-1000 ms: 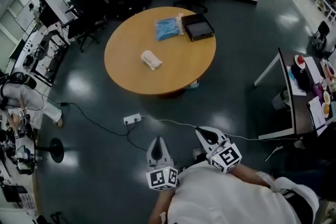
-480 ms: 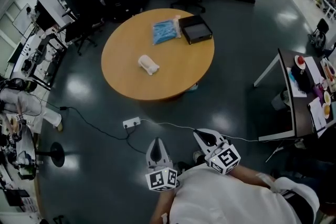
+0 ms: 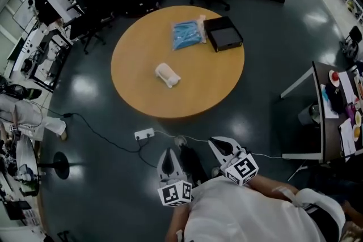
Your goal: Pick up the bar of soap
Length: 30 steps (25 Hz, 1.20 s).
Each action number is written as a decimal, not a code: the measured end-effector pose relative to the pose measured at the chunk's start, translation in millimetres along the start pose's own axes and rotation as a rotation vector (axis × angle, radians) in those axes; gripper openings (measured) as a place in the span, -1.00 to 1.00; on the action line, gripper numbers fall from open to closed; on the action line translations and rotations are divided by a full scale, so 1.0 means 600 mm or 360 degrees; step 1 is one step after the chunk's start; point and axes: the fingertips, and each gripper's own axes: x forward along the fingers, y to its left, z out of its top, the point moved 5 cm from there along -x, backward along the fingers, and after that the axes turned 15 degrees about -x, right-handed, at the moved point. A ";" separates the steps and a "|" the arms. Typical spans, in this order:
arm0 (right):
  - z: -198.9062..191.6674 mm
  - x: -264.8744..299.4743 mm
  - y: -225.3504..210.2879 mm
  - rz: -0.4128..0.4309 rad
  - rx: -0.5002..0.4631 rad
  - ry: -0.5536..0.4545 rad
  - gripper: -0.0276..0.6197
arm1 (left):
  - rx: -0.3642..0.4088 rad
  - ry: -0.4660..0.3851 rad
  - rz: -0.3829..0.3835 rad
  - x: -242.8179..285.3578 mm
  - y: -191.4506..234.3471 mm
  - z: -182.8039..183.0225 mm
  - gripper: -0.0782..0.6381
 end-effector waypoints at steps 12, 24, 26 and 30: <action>0.041 0.368 -0.116 -0.0126 -0.0057 0.0087 -0.87 | 0.0048 0.0074 -0.0250 0.352 0.138 0.168 -0.77; -0.023 0.558 -0.210 -0.0108 -0.0110 0.0256 -0.87 | -0.0038 0.0174 -0.0261 0.503 0.179 0.184 -0.77; -0.048 0.583 -0.219 -0.0078 -0.0123 0.0319 -0.87 | -0.0068 0.0181 -0.0243 0.515 0.181 0.187 -0.77; -0.121 0.638 -0.237 0.0001 -0.0147 0.0501 -0.86 | -0.0037 0.0181 -0.0222 0.533 0.183 0.185 -0.77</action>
